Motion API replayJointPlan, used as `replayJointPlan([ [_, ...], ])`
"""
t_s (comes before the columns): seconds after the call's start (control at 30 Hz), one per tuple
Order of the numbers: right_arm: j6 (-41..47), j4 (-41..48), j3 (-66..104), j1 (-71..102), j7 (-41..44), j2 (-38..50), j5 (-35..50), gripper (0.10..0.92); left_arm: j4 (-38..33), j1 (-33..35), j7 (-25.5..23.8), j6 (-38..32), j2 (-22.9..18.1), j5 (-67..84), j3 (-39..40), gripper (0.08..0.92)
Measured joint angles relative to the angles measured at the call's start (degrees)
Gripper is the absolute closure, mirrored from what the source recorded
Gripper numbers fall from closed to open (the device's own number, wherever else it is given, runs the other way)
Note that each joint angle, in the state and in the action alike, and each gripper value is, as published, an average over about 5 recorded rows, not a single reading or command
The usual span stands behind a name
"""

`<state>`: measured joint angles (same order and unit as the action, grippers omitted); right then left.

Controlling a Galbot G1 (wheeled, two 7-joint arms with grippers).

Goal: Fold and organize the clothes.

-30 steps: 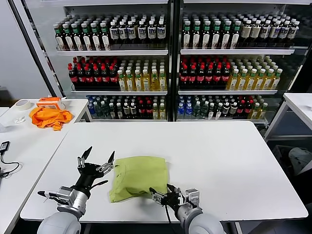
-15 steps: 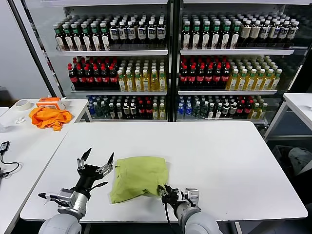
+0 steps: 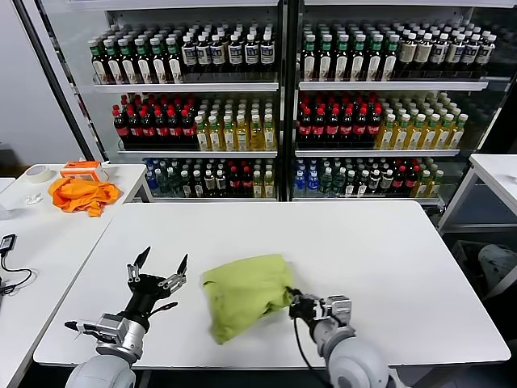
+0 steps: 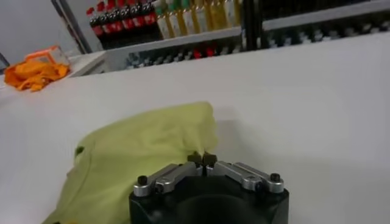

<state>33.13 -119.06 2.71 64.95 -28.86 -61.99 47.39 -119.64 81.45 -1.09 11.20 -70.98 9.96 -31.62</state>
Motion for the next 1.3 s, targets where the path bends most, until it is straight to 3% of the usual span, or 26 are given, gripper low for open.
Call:
replayJointPlan([
  [0.87, -0.17, -3.96, 15.2, 16.71, 2.69, 2.77, -9.71, 0.914, 3.7, -0.98, -2.37, -4.16, -1.33, -3.17, 3.05, 0.177],
  [1.0, -0.2, -4.34, 16.36, 18.46, 3.11, 3.03, -10.43, 0.843, 4.15, -1.29, -2.87, -4.74, -1.55, -3.57, 3.46, 0.177],
  [1.3, -2.11, -7.17, 21.01, 21.09, 6.69, 4.17, -12.65, 0.583, 5.92, -2.84, -3.71, -6.62, -1.78, -4.03, 4.37, 0.177],
])
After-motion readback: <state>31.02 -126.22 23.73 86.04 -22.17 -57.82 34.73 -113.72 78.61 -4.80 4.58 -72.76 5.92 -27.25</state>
